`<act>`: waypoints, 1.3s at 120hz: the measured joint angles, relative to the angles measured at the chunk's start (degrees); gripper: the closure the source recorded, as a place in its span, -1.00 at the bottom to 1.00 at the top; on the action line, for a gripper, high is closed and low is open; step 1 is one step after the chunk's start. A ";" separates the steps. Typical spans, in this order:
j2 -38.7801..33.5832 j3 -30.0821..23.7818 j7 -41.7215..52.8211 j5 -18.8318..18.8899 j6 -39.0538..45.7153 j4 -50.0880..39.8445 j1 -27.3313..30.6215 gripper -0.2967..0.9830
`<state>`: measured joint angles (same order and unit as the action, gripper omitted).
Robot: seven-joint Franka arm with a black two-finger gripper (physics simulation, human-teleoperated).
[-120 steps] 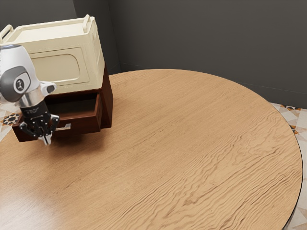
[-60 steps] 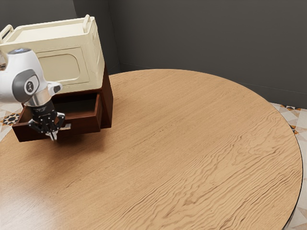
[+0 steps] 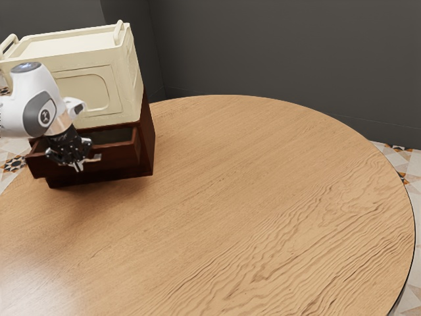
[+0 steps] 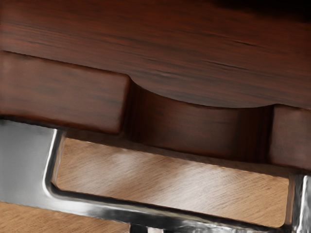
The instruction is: Push the drawer handle with one arm to close the drawer
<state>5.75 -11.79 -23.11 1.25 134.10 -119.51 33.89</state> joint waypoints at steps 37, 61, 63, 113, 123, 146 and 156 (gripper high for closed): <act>5.50 0.36 0.06 3.57 9.06 4.51 -0.04 0.63; 7.40 1.02 0.15 7.31 14.59 5.35 -0.05 0.62; 7.82 1.04 0.17 7.49 14.91 5.78 -0.05 0.62; -20.26 -6.70 -1.31 -4.73 -1.15 -11.70 -2.52 0.53; -16.87 -7.91 -1.79 -10.10 -12.08 1.70 -12.51 0.40; -5.34 9.94 1.07 -11.27 -31.48 29.43 -37.45 -0.12; -5.76 12.77 3.86 -11.05 -37.43 32.43 -39.93 -0.25</act>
<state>-0.01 0.98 -19.25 -9.80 96.67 -87.08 -6.04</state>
